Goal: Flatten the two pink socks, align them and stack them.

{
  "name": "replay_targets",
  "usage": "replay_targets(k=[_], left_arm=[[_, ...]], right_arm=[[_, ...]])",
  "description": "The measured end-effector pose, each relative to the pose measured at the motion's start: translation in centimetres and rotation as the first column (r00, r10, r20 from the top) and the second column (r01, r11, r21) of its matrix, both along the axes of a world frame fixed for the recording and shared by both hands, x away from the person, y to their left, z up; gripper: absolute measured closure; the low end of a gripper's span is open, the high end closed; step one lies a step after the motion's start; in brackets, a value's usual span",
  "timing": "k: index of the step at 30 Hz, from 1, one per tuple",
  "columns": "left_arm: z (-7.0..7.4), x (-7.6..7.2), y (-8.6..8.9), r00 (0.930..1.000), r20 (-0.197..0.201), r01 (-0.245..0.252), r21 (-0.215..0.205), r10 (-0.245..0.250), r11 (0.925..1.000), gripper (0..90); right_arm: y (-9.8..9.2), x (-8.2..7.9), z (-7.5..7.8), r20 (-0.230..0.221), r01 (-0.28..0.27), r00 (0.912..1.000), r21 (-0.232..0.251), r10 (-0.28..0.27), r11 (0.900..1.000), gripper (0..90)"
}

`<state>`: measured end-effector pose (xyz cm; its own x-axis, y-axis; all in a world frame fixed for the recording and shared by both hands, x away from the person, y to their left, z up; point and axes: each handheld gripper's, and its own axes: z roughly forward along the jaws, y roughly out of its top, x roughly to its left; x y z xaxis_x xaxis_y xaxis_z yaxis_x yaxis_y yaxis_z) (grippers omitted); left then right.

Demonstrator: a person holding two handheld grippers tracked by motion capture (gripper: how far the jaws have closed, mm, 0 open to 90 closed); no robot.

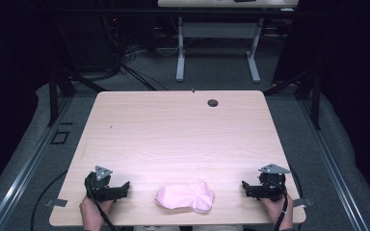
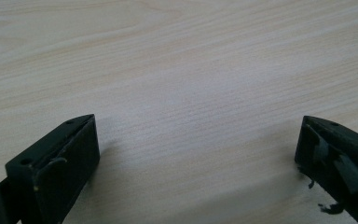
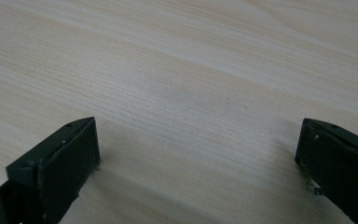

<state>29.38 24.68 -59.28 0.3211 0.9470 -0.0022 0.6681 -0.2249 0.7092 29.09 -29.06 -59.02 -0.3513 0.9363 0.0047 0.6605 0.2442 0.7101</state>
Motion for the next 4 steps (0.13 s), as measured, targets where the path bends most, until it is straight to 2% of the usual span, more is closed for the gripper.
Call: replay_targets(k=[4], left_arm=[[-0.01, 0.21, 0.05, 1.0, 0.001, 0.003, 0.001, -0.003, 1.0, 0.0]], right_arm=[[-0.06, 0.04, -0.03, 0.003, -0.009, 1.0, 0.003, 0.009, 1.0, 0.0]])
